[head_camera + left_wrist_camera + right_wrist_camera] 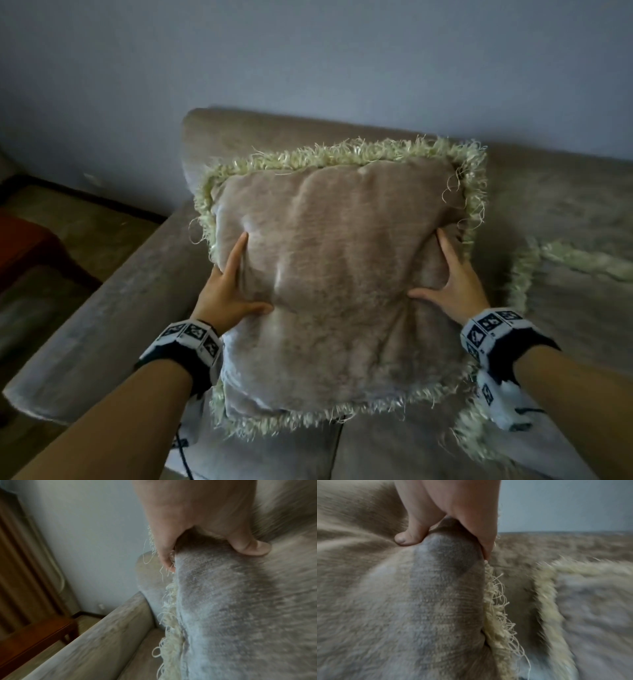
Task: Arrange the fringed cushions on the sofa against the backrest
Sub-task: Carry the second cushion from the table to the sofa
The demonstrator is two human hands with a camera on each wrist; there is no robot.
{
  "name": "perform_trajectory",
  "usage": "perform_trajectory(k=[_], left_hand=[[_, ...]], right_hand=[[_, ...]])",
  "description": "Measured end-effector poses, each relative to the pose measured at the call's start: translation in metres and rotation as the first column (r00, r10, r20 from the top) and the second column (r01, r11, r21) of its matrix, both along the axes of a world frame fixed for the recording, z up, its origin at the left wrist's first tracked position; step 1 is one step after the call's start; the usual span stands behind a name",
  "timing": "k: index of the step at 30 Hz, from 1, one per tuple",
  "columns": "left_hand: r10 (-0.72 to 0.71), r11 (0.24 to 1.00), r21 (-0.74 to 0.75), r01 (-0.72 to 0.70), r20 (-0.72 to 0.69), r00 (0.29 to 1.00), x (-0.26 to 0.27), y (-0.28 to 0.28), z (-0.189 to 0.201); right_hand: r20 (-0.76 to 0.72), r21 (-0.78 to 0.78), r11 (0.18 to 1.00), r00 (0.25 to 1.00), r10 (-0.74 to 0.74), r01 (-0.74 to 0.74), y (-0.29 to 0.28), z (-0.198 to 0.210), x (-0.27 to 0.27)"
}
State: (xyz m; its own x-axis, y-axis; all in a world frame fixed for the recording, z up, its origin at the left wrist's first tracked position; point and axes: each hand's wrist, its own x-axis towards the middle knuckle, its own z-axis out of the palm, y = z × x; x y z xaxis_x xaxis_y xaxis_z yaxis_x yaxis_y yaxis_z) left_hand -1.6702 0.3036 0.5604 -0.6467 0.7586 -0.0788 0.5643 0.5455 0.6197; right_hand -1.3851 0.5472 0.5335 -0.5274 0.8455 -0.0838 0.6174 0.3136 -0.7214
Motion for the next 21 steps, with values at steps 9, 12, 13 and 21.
perform_trajectory(k=[9, 12, 13, 21], left_hand=[[-0.281, 0.959, -0.056, 0.277, -0.084, 0.956, 0.024, 0.100, -0.036], [-0.302, 0.953, -0.051, 0.299, -0.077, 0.950, 0.033, 0.114, -0.056], [-0.304, 0.952, -0.044, 0.302, -0.065, 0.950, 0.037, 0.116, -0.065], [-0.231, 0.972, -0.034, 0.232, 0.034, 0.972, 0.064, 0.132, -0.129]], right_hand=[[-0.120, -0.095, 0.953, 0.947, -0.300, 0.289, 0.009, -0.057, 0.079], [-0.101, -0.111, 0.943, 0.940, -0.325, 0.314, 0.011, -0.081, 0.091], [-0.096, -0.113, 0.941, 0.939, -0.330, 0.319, 0.013, -0.089, 0.094], [-0.031, -0.174, 0.946, 0.959, -0.283, 0.273, 0.039, -0.117, 0.117]])
